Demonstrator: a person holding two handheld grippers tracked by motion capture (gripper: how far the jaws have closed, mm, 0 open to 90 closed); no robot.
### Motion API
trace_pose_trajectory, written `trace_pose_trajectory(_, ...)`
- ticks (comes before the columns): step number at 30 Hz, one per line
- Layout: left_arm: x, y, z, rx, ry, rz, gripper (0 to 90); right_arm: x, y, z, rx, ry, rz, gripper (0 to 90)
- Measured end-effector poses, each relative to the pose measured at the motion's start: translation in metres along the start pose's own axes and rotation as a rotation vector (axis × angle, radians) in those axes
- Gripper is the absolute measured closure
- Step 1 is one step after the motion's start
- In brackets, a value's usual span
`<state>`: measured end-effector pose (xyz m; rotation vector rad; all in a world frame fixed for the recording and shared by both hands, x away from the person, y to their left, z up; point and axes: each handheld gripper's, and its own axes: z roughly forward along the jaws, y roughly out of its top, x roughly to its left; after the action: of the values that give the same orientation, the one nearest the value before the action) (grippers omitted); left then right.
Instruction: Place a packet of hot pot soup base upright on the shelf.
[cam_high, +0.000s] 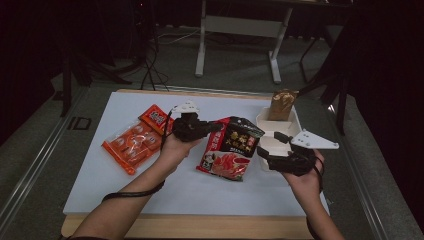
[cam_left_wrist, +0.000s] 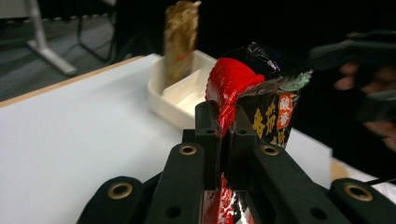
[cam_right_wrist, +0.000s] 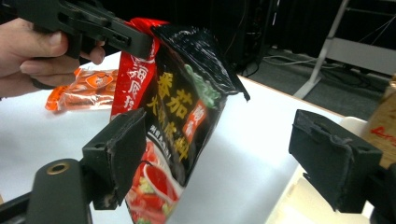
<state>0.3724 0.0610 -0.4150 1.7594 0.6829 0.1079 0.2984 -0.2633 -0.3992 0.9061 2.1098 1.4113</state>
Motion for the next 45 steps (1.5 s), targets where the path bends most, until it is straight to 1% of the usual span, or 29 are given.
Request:
trace_pose_trajectory(3,-0.001,0.001,-0.002,-0.030,-0.039,-0.009,86.5,0.000,0.004,0.006,0.000,0.016,0.008,23.4)
trace_pose_trajectory(8,-0.003,0.002,-0.004,-0.100,-0.097,-0.013,86.5,0.002,0.012,0.012,0.002,0.033,0.009,27.8)
trace_pose_trajectory(9,-0.003,0.002,-0.004,-0.100,-0.097,-0.013,86.5,0.002,0.012,0.012,0.002,0.033,0.009,27.8)
trace_pose_trajectory(10,-0.004,0.003,-0.005,-0.124,-0.106,-0.009,86.5,0.003,0.013,0.013,0.008,0.044,0.007,32.0)
trace_pose_trajectory(11,-0.005,0.003,-0.005,-0.138,-0.112,-0.010,86.4,0.003,0.015,0.013,0.002,0.042,0.003,40.6)
trace_pose_trajectory(12,-0.006,0.003,-0.006,-0.152,-0.118,-0.003,86.4,0.003,0.016,0.013,0.005,0.056,0.003,42.7)
trace_pose_trajectory(13,-0.006,0.003,-0.007,-0.160,-0.122,-0.005,86.4,0.003,0.017,0.013,0.005,0.059,0.007,44.0)
trace_pose_trajectory(14,-0.007,0.003,-0.007,-0.167,-0.120,-0.006,86.4,0.002,0.018,0.013,0.002,0.068,0.016,50.9)
trace_pose_trajectory(15,-0.007,0.003,-0.007,-0.173,-0.124,-0.010,86.4,0.002,0.019,0.013,0.007,0.094,0.021,54.7)
trace_pose_trajectory(16,-0.008,0.004,-0.007,-0.175,-0.121,-0.012,86.4,0.002,0.021,0.013,0.008,0.098,0.015,56.9)
trace_pose_trajectory(17,-0.008,0.003,-0.007,-0.179,-0.117,-0.009,86.4,0.003,0.022,0.013,0.008,0.104,0.004,65.3)
trace_pose_trajectory(20,-0.009,0.003,-0.007,-0.182,-0.113,0.000,86.4,0.003,0.026,0.013,0.013,0.121,-0.002,67.6)
trace_pose_trajectory(23,-0.011,0.001,-0.006,-0.170,-0.107,0.014,86.3,0.000,0.027,0.013,-0.001,0.148,0.032,66.8)
trace_pose_trajectory(24,-0.012,0.001,-0.004,-0.159,-0.109,0.022,86.3,-0.001,0.028,0.013,-0.019,0.151,0.042,66.2)
trace_pose_trajectory(26,-0.014,0.000,-0.003,-0.153,-0.100,0.028,86.3,-0.001,0.029,0.012,-0.032,0.158,0.050,68.5)
trace_pose_trajectory(27,-0.012,-0.002,-0.003,-0.163,-0.104,0.007,86.3,-0.001,0.031,0.013,-0.021,0.148,0.046,69.3)
trace_pose_trajectory(28,-0.012,-0.003,-0.002,-0.162,-0.104,0.005,86.3,0.000,0.032,0.013,-0.020,0.138,0.032,72.5)
trace_pose_trajectory(30,-0.010,-0.004,-0.003,-0.159,-0.109,0.002,86.2,0.001,0.034,0.014,-0.002,0.146,0.022,74.7)
trace_pose_trajectory(32,-0.009,-0.004,-0.003,-0.157,-0.113,-0.001,86.0,0.001,0.035,0.013,-0.005,0.148,0.016,75.4)
trace_pose_trajectory(33,-0.007,-0.003,-0.004,-0.160,-0.133,-0.007,86.0,0.002,0.036,0.013,-0.003,0.149,0.014,75.9)
trace_pose_trajectory(34,-0.007,-0.003,-0.004,-0.162,-0.140,-0.012,85.2,0.002,0.039,0.012,-0.003,0.157,0.005,76.4)
trace_pose_trajectory(35,-0.006,-0.002,-0.005,-0.160,-0.146,-0.014,84.7,0.002,0.040,0.012,-0.004,0.163,0.007,76.4)
trace_pose_trajectory(38,-0.007,0.000,-0.007,-0.166,-0.140,-0.011,82.0,-0.001,0.043,0.011,-0.008,0.177,0.006,76.5)
trace_pose_trajectory(39,-0.007,0.002,-0.008,-0.164,-0.148,-0.013,82.0,-0.002,0.044,0.011,-0.013,0.185,0.012,76.5)
trace_pose_trajectory(40,-0.007,0.003,-0.009,-0.167,-0.148,-0.009,79.3,-0.003,0.048,0.010,-0.016,0.191,-0.005,76.6)
trace_pose_trajectory(42,-0.005,0.004,-0.011,-0.160,-0.163,-0.018,73.0,-0.003,0.051,0.009,-0.020,0.194,-0.018,76.6)
trace_pose_trajectory(43,-0.005,0.005,-0.013,-0.166,-0.158,-0.020,69.5,-0.003,0.053,0.008,-0.020,0.193,-0.029,76.6)
trace_pose_trajectory(44,-0.005,0.005,-0.013,-0.166,-0.158,-0.020,63.3,-0.003,0.053,0.008,-0.020,0.193,-0.029,76.6)
trace_pose_trajectory(45,-0.003,0.005,-0.018,-0.162,-0.140,-0.030,63.3,-0.004,0.055,0.008,-0.021,0.198,-0.033,76.6)
